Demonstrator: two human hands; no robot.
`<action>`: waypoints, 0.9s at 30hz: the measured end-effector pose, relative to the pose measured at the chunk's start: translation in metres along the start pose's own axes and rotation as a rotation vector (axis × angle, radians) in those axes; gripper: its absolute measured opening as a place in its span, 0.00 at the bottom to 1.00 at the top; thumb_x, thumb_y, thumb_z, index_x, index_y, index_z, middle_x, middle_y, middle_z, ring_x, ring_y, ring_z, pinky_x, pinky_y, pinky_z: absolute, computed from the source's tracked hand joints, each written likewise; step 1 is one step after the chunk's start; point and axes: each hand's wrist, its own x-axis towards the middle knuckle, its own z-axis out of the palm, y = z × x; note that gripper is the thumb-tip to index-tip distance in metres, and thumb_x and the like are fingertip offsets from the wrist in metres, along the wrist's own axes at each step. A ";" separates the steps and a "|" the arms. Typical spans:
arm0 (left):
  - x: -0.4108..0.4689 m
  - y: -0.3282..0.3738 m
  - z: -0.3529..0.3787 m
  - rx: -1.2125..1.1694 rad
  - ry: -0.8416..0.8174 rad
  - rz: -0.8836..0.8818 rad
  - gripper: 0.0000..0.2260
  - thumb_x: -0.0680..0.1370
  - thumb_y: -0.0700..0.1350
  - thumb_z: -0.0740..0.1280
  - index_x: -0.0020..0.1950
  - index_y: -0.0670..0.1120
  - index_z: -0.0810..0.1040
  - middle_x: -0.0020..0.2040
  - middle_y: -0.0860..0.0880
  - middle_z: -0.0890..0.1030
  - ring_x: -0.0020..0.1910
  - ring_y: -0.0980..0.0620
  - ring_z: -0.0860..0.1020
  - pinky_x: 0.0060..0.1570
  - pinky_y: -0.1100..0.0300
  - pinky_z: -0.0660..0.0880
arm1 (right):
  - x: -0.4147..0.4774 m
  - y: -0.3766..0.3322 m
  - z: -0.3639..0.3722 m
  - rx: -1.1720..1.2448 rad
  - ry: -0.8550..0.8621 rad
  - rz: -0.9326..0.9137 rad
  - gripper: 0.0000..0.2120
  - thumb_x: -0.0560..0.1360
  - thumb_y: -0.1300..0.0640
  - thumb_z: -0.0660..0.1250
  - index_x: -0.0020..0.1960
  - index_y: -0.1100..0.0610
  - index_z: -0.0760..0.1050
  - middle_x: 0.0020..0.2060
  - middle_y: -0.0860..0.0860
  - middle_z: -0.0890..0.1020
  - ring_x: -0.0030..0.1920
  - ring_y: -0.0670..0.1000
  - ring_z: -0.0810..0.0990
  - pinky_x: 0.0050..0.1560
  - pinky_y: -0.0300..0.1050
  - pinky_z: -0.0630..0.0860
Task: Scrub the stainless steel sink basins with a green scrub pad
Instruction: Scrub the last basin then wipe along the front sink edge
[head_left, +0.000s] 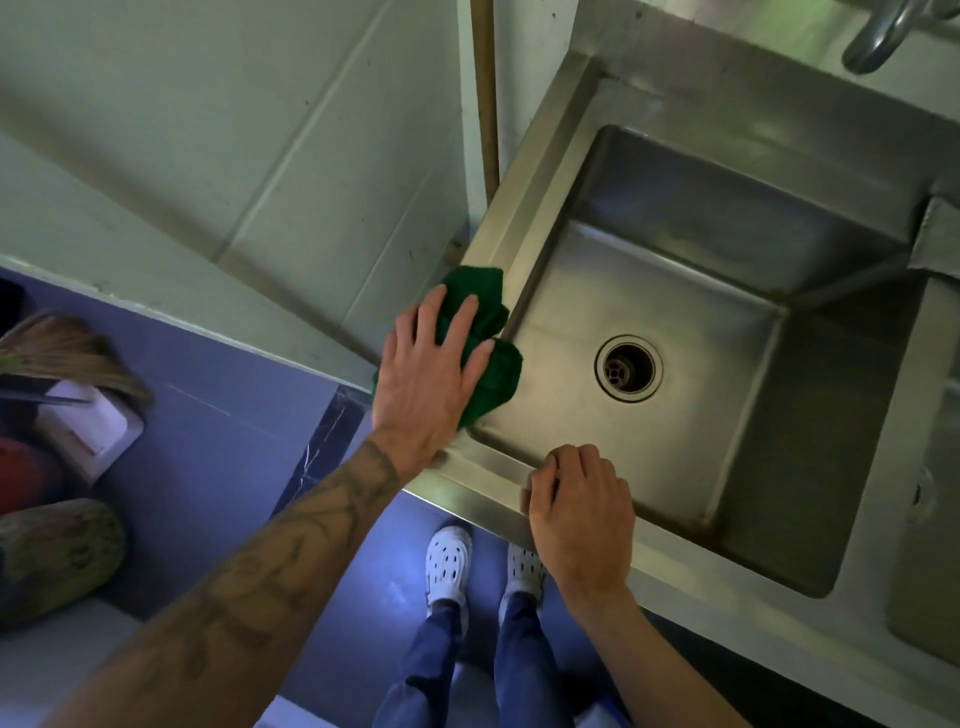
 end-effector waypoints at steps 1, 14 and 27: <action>0.016 0.006 0.002 -0.006 -0.007 -0.002 0.26 0.89 0.61 0.52 0.81 0.48 0.68 0.78 0.40 0.69 0.71 0.38 0.72 0.68 0.41 0.76 | 0.000 0.000 0.000 0.003 -0.008 0.007 0.12 0.85 0.52 0.57 0.50 0.55 0.76 0.42 0.51 0.76 0.41 0.52 0.74 0.45 0.52 0.76; 0.096 0.024 -0.001 -0.025 -0.124 0.078 0.28 0.89 0.60 0.52 0.83 0.46 0.64 0.81 0.37 0.64 0.76 0.34 0.68 0.75 0.38 0.71 | 0.000 0.000 0.001 0.034 0.072 0.015 0.12 0.82 0.52 0.57 0.47 0.55 0.76 0.39 0.50 0.75 0.40 0.51 0.72 0.43 0.51 0.75; 0.170 0.050 0.003 0.052 -0.119 0.130 0.30 0.89 0.62 0.50 0.84 0.44 0.64 0.83 0.37 0.63 0.78 0.31 0.65 0.77 0.36 0.66 | 0.000 0.002 0.004 0.047 0.104 -0.002 0.10 0.80 0.54 0.61 0.45 0.55 0.77 0.39 0.51 0.77 0.39 0.53 0.75 0.44 0.53 0.77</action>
